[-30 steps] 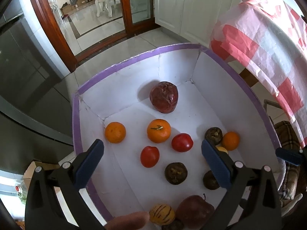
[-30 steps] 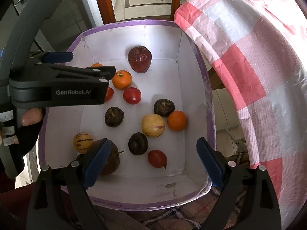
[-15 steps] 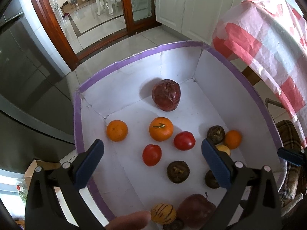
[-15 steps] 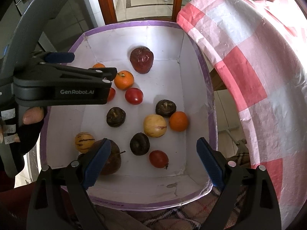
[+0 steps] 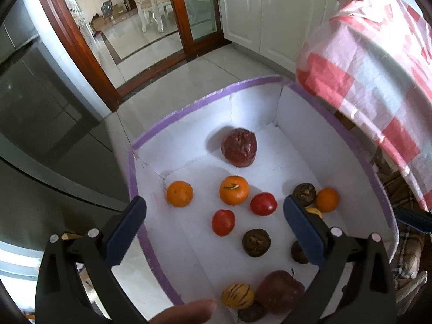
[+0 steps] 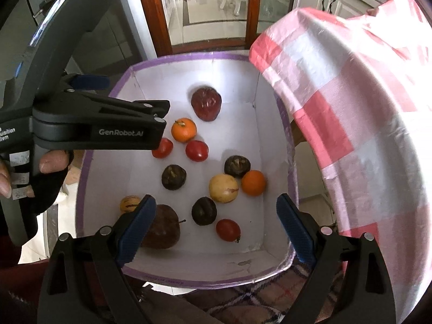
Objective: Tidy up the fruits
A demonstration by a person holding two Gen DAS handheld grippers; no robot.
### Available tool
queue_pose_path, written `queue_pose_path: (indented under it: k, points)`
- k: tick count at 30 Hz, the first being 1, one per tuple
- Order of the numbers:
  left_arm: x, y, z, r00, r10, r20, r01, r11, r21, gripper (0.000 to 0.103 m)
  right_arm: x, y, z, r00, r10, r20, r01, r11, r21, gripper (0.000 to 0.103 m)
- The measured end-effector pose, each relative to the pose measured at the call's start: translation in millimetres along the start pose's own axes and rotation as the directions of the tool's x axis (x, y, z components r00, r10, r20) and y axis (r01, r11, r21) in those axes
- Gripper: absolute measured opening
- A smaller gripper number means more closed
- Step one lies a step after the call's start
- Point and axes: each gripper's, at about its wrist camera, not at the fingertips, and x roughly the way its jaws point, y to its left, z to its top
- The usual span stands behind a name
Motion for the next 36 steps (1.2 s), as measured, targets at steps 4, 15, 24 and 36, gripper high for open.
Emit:
queue_pose_path:
  k: [4, 15, 24, 36]
  points:
    - [-18, -12, 7, 0.999, 0.009, 0.037, -0.01, 1.0, 0.03, 0.102, -24, -8, 0, 0.998, 0.009, 0.06, -0.01, 1.0, 0.023, 0.088]
    - [-129, -107, 56, 0.941, -0.081, 0.329, 0.018, 0.982, 0.189, 0.102, -163, -102, -34, 0.905, -0.238, 0.354, 0.13, 0.944, 0.302, 0.088]
    - [-201, -268, 57, 0.842, -0.344, 0.416, 0.153, 0.891, 0.427, 0.102, -253, -201, -134, 0.73, -0.621, 0.287, 0.317, 0.679, 0.663, 0.088]
    - [-174, -462, 46, 0.806, -0.503, 0.312, 0.273, 0.784, 0.558, 0.102, -264, -336, -254, 0.653, -0.756, -0.051, 0.352, 0.243, 0.904, 0.088]
